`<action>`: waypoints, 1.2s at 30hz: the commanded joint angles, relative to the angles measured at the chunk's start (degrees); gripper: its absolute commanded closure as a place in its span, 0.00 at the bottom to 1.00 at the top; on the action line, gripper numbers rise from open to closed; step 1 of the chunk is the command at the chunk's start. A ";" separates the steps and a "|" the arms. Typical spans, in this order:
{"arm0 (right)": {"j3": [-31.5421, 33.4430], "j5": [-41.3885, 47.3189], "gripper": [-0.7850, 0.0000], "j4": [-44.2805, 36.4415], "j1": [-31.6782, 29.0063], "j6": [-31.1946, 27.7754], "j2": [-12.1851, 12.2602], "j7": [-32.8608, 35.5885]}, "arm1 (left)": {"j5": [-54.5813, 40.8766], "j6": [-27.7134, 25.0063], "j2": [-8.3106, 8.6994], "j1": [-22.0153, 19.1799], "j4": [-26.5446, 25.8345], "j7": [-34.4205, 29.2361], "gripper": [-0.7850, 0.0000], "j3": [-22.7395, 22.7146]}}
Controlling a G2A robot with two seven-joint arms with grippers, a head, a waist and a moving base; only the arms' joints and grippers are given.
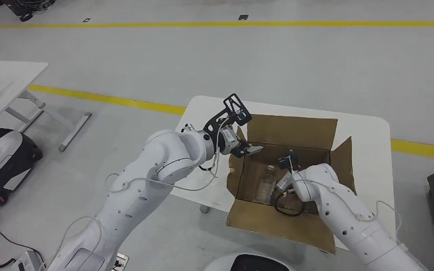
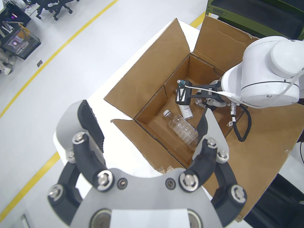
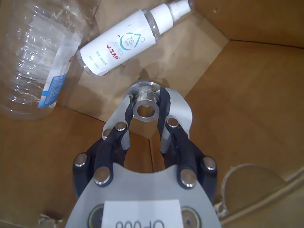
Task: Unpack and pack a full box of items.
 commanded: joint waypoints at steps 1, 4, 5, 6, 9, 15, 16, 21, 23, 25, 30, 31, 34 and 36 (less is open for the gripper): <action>0.92 0.82 0.00 0.25 0.14 -0.46 -0.11 -0.49 | 0.00 0.00 0.00 0.00 0.00 0.00 0.00 0.00; 2.22 0.95 0.00 -0.25 0.32 -1.44 -0.02 -0.55 | 0.00 0.00 0.00 0.00 0.00 0.00 0.00 0.00; 2.84 0.99 0.00 -0.69 0.30 -1.51 0.08 -0.72 | 0.00 0.00 0.00 0.00 0.00 0.00 0.00 0.00; 3.70 1.50 0.00 -1.44 0.16 -2.00 0.25 -1.02 | 0.00 0.00 0.00 0.00 0.00 0.00 0.00 0.00; 7.84 2.58 0.00 -5.82 -0.80 -3.12 1.46 -2.21 | 0.00 0.00 0.00 0.00 0.00 0.00 0.00 0.00; 21.02 -2.71 1.00 -25.02 -9.41 -5.02 6.40 -4.36 | 0.00 0.00 0.00 0.00 0.00 0.00 0.00 0.00; 23.58 -3.24 1.00 -28.81 -11.52 -5.36 7.15 -4.48 | 0.00 0.00 0.00 0.00 0.00 0.00 0.00 0.00; 35.81 -2.50 1.00 -44.43 -20.90 -10.17 9.87 -6.87 | 0.00 0.00 0.00 0.00 0.00 0.00 0.00 0.00; 40.43 -0.58 1.00 -49.28 -24.06 -12.81 10.60 -8.12 | 0.00 0.00 0.00 0.00 0.00 0.00 0.00 0.00; 45.06 1.98 1.00 -53.42 -26.87 -15.42 11.21 -9.30 | 0.00 0.00 0.00 0.00 0.00 0.00 0.00 0.00; 54.82 8.80 1.00 -59.46 -32.24 -20.99 12.34 -10.01 | 0.00 0.00 0.00 0.00 0.00 0.00 0.00 0.00; 56.55 10.86 1.00 -59.49 -32.85 -22.02 12.51 -9.89 | 0.00 0.00 0.00 0.00 0.00 0.00 0.00 0.00; 57.89 13.95 1.00 -59.00 -33.42 -23.08 12.65 -9.16 | 0.00 0.00 0.00 0.00 0.00 0.00 0.00 0.00; 57.89 13.95 1.00 -59.00 -33.42 -23.08 12.65 -9.16 | 0.00 0.00 0.00 0.00 0.00 0.00 0.00 0.00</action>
